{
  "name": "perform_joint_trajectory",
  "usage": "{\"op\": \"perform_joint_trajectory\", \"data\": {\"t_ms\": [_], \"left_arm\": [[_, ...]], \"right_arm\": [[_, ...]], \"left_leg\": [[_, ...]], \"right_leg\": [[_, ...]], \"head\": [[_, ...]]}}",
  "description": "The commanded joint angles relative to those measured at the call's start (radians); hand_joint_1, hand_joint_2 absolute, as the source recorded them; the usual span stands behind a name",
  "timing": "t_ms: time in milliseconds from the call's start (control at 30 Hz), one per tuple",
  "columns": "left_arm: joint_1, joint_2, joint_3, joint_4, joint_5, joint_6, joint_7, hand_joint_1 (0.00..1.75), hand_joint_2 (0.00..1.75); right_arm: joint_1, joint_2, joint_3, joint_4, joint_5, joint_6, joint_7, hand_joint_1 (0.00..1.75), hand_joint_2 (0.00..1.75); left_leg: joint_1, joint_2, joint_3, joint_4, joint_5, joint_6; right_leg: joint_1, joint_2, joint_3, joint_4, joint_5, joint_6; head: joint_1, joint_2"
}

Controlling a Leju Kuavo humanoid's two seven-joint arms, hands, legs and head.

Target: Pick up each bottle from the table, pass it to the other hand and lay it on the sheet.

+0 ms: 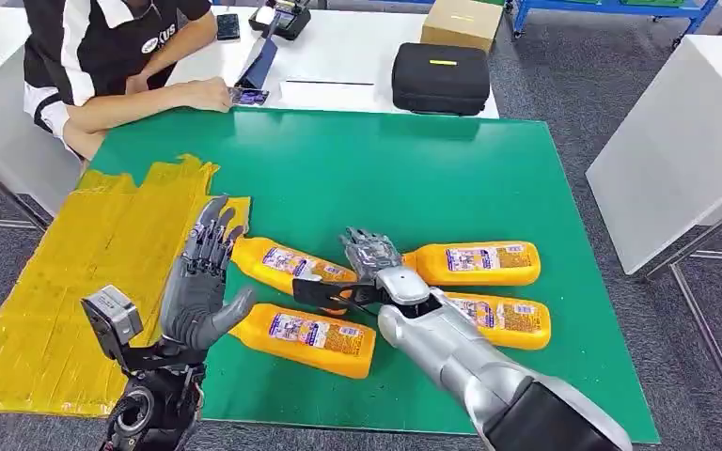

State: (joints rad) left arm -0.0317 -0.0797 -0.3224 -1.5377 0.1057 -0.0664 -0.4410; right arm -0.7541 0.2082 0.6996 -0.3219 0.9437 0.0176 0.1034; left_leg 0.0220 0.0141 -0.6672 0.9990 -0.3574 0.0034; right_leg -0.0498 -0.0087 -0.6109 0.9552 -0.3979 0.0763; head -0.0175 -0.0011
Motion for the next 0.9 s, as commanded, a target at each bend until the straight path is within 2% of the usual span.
{"op": "perform_joint_trajectory", "data": {"t_ms": [33, 333, 633, 900], "left_arm": [[0.010, -0.002, 0.050, 0.040, 0.006, -0.016, 0.030, 0.00, 1.75], [0.017, -0.009, 0.063, 0.050, 0.008, -0.028, 0.042, 0.00, 1.75], [-0.007, -0.019, 0.056, 0.084, 0.008, -0.050, 0.050, 0.00, 1.75], [-0.011, -0.017, 0.053, 0.090, 0.008, -0.050, 0.050, 0.00, 1.75]], "right_arm": [[-0.048, 0.028, 0.001, -0.072, 0.026, 0.003, -0.002, 0.00, 1.75], [-0.032, 0.040, -0.023, -0.113, 0.015, 0.014, -0.046, 0.00, 1.75], [-0.029, 0.056, -0.128, -0.058, -0.069, 0.032, -0.092, 0.00, 1.75], [-0.029, 0.062, -0.137, -0.047, -0.077, 0.035, -0.098, 0.00, 1.75]], "left_leg": [[0.000, 0.001, 0.002, 0.001, -0.002, 0.000], [0.000, -0.001, 0.003, 0.001, -0.003, 0.001], [0.000, -0.002, 0.001, 0.000, -0.001, 0.000], [0.000, -0.002, 0.001, 0.000, -0.002, 0.000]], "right_leg": [[0.000, 0.002, 0.001, 0.001, -0.001, -0.004], [0.001, 0.000, 0.002, 0.001, -0.003, -0.006], [0.001, -0.001, 0.000, 0.000, -0.001, -0.004], [0.001, -0.001, 0.000, 0.000, -0.002, -0.004]], "head": [[0.000, 0.000], [0.000, 0.000], [0.000, 0.000], [0.000, 0.000]]}}
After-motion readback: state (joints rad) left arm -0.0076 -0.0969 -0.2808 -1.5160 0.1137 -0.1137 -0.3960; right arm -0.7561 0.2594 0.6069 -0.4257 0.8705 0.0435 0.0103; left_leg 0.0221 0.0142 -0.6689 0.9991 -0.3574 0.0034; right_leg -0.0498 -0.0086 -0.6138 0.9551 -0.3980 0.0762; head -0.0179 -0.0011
